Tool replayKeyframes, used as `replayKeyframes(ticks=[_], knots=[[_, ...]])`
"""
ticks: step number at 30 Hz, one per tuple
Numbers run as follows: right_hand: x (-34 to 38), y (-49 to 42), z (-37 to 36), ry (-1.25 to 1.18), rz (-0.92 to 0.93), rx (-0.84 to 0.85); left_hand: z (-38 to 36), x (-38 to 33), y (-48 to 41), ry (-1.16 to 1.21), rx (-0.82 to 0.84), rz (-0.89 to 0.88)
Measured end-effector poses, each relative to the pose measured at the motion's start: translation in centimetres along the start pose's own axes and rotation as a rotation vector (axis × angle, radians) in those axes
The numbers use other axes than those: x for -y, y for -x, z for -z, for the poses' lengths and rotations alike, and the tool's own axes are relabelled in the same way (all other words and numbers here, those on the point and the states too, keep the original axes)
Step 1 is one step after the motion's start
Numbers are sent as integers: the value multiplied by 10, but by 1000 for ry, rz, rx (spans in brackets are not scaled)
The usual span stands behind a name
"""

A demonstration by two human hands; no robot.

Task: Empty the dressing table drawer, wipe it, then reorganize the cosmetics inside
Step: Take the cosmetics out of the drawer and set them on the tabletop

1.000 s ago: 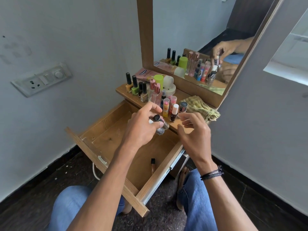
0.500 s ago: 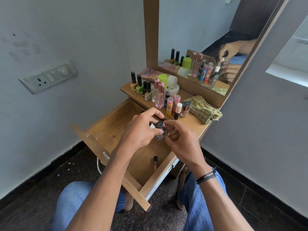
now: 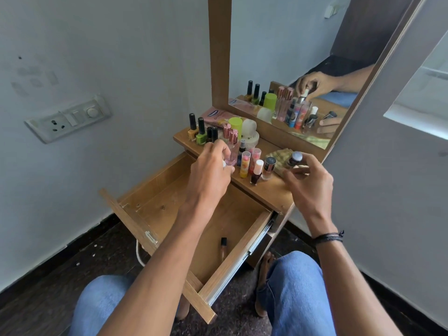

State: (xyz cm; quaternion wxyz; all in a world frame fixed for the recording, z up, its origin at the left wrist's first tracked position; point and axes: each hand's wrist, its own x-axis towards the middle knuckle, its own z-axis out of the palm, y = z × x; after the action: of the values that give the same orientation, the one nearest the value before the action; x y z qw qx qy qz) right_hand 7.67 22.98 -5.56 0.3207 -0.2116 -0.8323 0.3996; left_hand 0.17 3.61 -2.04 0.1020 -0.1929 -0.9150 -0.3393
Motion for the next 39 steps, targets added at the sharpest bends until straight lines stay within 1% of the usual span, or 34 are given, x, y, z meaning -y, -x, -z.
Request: replayKeyframes(ticks=[4, 11, 17, 22, 29, 32, 39], knots=[[3, -25, -3, 55, -19, 119, -13, 0, -6, -7, 5, -18], [-3, -55, -17, 170, 16, 350, -32, 4, -8, -31, 4, -32], [-2, -69, -18, 210, 84, 492, -41, 8, -9, 59, -54, 4], [-3, -73, -14, 191, 133, 583, -48, 11, -4, 167, -85, 36], [-3, -76, -17, 256, 215, 674, -54, 12, -5, 325, -106, 100], [-4, -78, -17, 274, 215, 692, -59, 14, -4, 370, -109, 123], [-5, -78, -15, 254, 218, 681, -66, 18, 3, 374, -96, 135]])
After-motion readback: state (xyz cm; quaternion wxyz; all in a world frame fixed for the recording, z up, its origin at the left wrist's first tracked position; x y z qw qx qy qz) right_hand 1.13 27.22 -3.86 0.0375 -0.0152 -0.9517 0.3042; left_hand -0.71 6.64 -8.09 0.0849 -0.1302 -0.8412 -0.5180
